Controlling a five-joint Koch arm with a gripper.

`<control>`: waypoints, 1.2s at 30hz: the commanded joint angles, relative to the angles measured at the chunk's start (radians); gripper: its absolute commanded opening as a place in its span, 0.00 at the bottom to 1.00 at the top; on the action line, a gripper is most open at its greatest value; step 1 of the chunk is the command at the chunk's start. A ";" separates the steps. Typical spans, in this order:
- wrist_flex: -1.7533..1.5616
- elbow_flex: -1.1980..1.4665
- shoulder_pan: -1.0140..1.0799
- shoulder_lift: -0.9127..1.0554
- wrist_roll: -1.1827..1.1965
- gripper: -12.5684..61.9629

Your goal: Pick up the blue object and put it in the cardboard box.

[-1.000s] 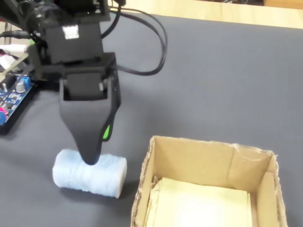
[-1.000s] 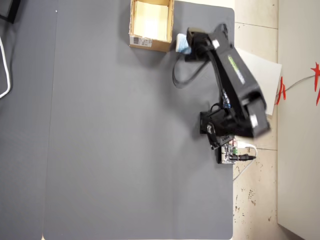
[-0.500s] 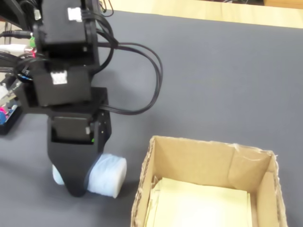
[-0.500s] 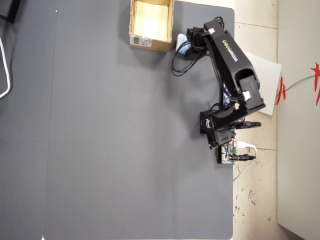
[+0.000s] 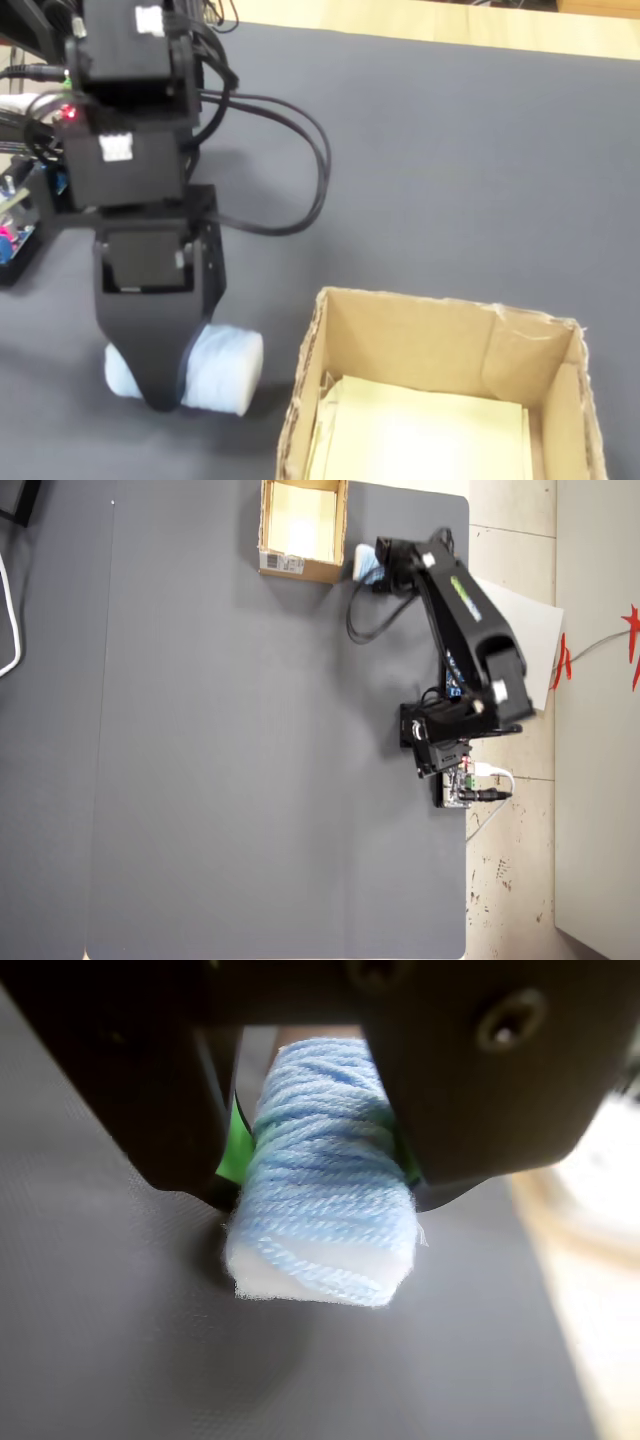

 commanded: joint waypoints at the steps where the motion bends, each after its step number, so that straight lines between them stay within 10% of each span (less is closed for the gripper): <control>1: -0.107 -0.002 -0.006 0.081 0.051 0.33; 36: -0.727 0.115 -0.360 0.328 0.140 0.34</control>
